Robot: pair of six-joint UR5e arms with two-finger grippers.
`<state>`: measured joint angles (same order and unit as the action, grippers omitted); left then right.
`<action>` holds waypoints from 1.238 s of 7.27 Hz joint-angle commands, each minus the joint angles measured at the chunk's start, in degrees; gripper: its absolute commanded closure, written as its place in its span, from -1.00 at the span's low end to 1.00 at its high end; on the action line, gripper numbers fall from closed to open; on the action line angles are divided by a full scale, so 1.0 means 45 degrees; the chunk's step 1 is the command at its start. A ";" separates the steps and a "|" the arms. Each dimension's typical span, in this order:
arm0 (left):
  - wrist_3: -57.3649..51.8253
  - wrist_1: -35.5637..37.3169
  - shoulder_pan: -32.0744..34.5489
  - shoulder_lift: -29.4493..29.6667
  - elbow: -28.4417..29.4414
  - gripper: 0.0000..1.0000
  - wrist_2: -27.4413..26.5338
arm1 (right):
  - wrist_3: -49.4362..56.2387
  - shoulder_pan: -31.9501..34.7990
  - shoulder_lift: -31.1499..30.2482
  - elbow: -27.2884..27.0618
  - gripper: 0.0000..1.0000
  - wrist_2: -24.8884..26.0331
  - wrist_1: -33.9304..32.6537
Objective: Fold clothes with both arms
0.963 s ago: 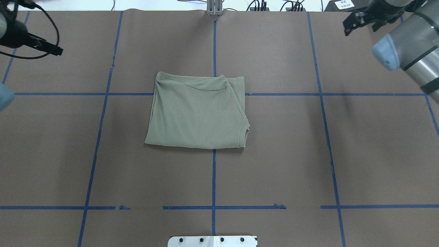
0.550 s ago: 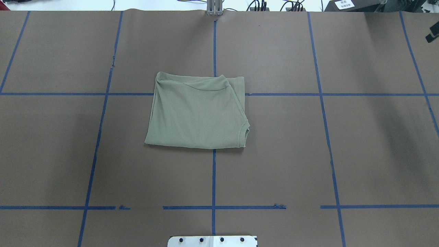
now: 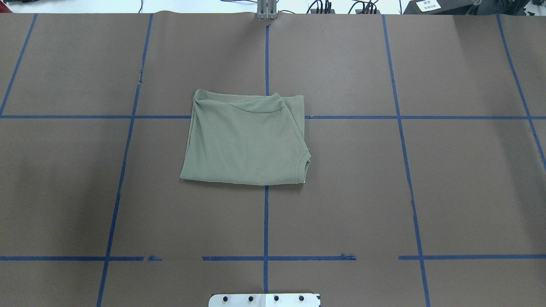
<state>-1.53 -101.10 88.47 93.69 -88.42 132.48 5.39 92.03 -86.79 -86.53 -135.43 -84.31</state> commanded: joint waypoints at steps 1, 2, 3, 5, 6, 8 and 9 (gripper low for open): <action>-0.1445 0.2980 0.0046 0.0039 -0.0485 -1.00 0.0012 | 0.0032 0.0329 -0.0109 -0.1037 -1.00 0.0133 -0.2011; -0.1631 0.3575 0.0104 -0.0134 -0.0507 -1.00 0.0090 | 0.0109 0.0155 -0.0283 -0.1527 -1.00 0.1025 -0.2450; -0.1574 0.3639 0.0221 -0.0426 -0.0971 -1.00 0.0090 | 0.0535 0.0115 -0.0652 -0.1609 -1.00 0.2058 -0.2474; -0.1554 0.3601 0.0532 -0.0565 -0.1463 -1.00 0.1196 | 0.0598 0.0095 -0.1123 -0.1610 -1.00 0.1932 -0.2260; -0.1593 0.3601 0.0786 -0.0585 -0.1580 -1.00 0.1474 | 0.0521 0.0075 -0.1221 -0.1610 -1.00 0.1913 -0.2259; -0.1477 0.3659 0.0769 -0.0778 -0.1894 -1.00 0.1282 | 0.0481 0.0075 -0.1708 -0.1571 -1.00 0.1562 -0.1349; -0.1515 0.3601 0.0788 -0.1012 -0.2126 -1.00 0.1282 | 0.0462 0.0075 -0.1962 -0.1494 -1.00 0.1368 -0.0684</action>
<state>-8.31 -84.71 91.93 90.25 -96.99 138.31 7.60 92.38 -94.16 -93.55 -128.25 -91.00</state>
